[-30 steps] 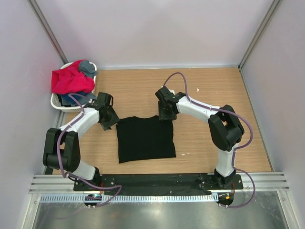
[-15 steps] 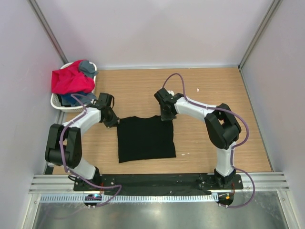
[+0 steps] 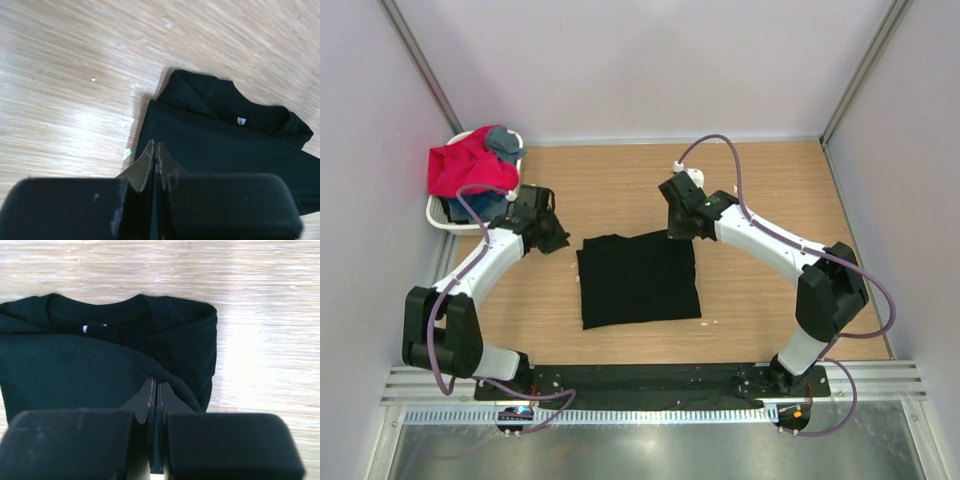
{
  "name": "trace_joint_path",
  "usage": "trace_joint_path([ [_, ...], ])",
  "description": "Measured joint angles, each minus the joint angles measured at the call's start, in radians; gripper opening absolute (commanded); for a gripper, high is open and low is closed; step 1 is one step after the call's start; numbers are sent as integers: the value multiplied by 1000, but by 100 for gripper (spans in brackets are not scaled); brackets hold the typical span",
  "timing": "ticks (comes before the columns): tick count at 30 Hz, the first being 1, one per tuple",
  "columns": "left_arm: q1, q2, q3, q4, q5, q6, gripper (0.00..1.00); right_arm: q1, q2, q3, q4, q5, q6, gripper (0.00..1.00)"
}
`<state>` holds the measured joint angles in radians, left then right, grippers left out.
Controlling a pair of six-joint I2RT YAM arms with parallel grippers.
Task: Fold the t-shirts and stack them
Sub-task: Fold the tshirt
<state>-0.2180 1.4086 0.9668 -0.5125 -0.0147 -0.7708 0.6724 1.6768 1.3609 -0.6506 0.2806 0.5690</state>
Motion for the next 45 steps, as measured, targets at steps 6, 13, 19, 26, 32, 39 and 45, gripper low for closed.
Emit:
trace_joint_path([
  [6, -2, 53, 34, 11, 16, 2, 17, 0, -7, -49, -3, 44, 26, 1],
  [13, -19, 169, 34, 58, 46, -5, 49, 0, 52, -75, -16, 83, 31, 1],
  [19, -33, 261, 62, 78, 45, -8, 35, -6, 105, -74, -16, 92, 27, 1],
  [26, -37, 292, 77, 93, 45, -12, 9, -19, 115, -70, -15, 92, 14, 1],
  [32, -46, 292, 79, 109, 45, -14, 0, -35, 115, -62, -13, 91, 3, 1],
  [39, -55, 238, 82, 111, 45, -12, 0, -40, 102, -57, -14, 87, 2, 1],
  [45, -80, 161, 147, 113, 42, -8, 0, -40, 1, -58, -17, 93, 3, 1],
])
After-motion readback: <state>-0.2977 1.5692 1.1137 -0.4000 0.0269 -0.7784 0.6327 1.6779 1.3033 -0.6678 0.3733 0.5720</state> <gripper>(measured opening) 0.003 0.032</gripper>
